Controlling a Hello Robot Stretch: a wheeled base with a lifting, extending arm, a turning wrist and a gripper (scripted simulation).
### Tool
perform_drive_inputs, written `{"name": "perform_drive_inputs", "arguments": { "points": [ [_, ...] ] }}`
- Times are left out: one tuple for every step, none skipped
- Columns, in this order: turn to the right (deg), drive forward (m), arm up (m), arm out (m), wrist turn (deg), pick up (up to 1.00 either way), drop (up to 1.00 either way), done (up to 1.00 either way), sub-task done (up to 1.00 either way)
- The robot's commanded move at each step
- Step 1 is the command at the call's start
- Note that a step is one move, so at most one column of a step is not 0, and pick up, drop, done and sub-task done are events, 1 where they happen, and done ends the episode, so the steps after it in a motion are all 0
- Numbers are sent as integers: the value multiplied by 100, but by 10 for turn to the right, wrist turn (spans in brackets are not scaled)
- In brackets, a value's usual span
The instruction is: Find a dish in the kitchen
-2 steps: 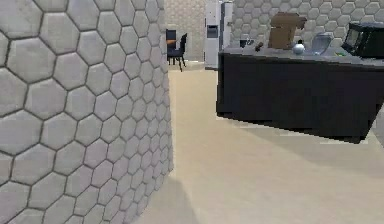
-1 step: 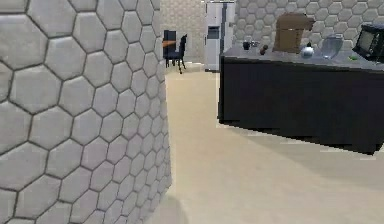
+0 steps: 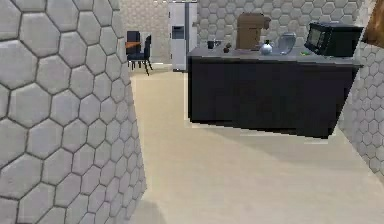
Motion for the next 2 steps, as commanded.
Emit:
{"name": "perform_drive_inputs", "arguments": {
  "points": [
    [0, 100, 0, 0, 0, 0, 0, 0, 0],
    [60, 0, 0, 0, 0, 0, 0, 0, 0]
  ]
}}
